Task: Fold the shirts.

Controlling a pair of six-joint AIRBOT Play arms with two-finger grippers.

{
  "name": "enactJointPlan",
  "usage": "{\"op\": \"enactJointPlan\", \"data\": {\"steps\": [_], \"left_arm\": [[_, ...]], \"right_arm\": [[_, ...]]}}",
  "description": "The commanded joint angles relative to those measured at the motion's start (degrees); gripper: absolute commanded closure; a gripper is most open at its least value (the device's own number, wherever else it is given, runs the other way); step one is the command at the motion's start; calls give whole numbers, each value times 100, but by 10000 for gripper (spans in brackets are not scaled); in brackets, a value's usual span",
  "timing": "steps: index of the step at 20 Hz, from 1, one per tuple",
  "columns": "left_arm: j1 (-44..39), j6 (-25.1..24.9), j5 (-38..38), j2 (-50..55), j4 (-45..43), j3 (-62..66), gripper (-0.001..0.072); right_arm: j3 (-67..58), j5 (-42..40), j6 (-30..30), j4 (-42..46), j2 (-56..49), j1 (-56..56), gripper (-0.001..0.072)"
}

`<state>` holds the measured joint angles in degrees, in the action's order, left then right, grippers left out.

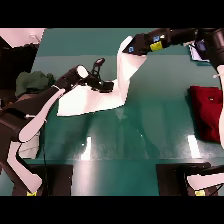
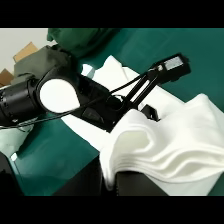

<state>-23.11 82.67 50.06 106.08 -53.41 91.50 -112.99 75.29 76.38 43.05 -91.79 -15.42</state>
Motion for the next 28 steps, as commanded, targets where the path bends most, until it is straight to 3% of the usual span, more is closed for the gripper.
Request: {"op": "enactJointPlan", "data": {"steps": [1,10,14,19,20,21,22,23,24,25,28], "left_arm": [[367,-9,374,-376,-339,74,685],[2013,-20,1279,-2732,-1902,74,684],[2533,-22,1729,-3338,-2017,74,684],[2612,-55,2264,-3429,-1982,72,684],[2612,-55,2275,-3429,-1971,70,684],[2612,-57,2291,-3429,-1969,70,684],[2612,-55,2317,-3429,-1969,70,684],[2612,-55,2374,-3432,-1969,70,684],[2612,-55,2439,-3432,-1971,68,683],[2612,-55,2457,-3432,-1969,68,684],[2612,-55,2468,-3432,-1967,68,684]], "right_arm": [[-17,-94,9,-2,-160,-275,702],[-20,-1025,-50,-7,-610,-1137,702],[-22,-1482,-125,-4,-927,-1499,701],[-24,-2564,-647,-9,-1606,-2201,693],[-74,-2767,-717,-17,-1764,-2365,613],[-326,-2889,-809,-2,-2020,-2544,456],[-656,-2857,-809,-13,-2269,-2680,436],[-914,-2935,-815,-4,-2468,-2820,314],[-929,-3143,-817,2,-2524,-2929,110],[-730,-3344,-820,7,-2444,-2983,-5],[144,-3257,-828,376,-1779,-2684,6]]}}
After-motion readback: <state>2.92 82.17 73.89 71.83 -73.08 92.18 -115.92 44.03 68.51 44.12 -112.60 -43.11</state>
